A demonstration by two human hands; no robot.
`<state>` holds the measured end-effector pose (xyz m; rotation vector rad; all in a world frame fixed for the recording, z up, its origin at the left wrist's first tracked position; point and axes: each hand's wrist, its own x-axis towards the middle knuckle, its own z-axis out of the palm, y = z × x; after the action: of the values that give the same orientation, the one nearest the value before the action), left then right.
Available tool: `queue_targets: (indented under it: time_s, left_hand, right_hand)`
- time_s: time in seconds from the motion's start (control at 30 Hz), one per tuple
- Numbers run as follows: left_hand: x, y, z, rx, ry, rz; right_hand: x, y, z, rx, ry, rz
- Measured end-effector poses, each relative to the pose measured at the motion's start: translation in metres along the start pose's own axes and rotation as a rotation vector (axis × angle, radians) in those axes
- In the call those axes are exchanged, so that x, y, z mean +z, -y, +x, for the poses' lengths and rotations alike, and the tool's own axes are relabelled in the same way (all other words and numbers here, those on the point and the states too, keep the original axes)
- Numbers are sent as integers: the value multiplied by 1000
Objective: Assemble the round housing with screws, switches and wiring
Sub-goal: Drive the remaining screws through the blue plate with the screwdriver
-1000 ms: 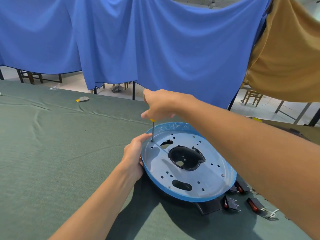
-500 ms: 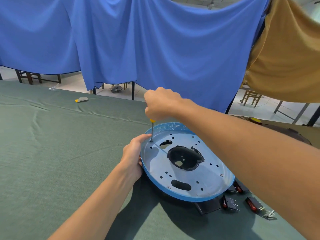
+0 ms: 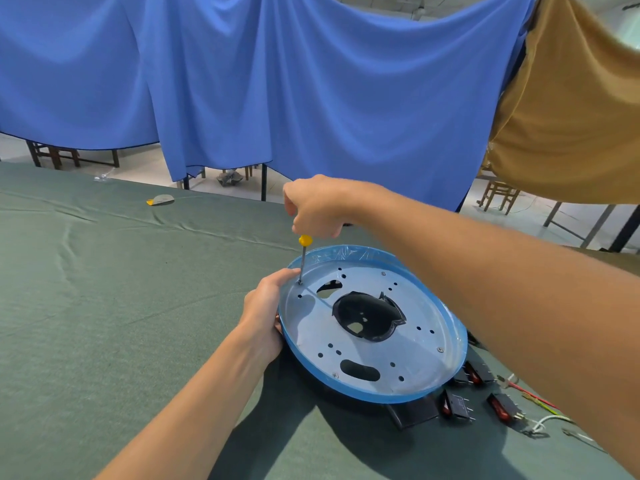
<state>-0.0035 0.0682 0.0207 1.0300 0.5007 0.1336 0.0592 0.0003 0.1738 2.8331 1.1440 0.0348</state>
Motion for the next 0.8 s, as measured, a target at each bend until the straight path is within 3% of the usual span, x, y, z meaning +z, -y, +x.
queue_targets:
  time_s: [0.1, 0.27, 0.4, 0.67, 0.8]
  left_hand:
    - [0, 1, 0, 0, 1, 8]
    - [0, 0, 1, 0, -11, 12]
    - [0, 0, 0, 7, 3, 56]
    - [-6, -11, 4, 93, 120, 329]
    - [-9, -13, 5, 135, 76, 487]
  right_hand:
    - [12, 0, -3, 71, -172, -47]
    - [-5, -1, -5, -8, 58, -27]
    - [10, 1, -7, 32, -150, 9]
    - [-2, 3, -1, -11, 45, 68]
    - [1, -2, 0, -25, -62, 91]
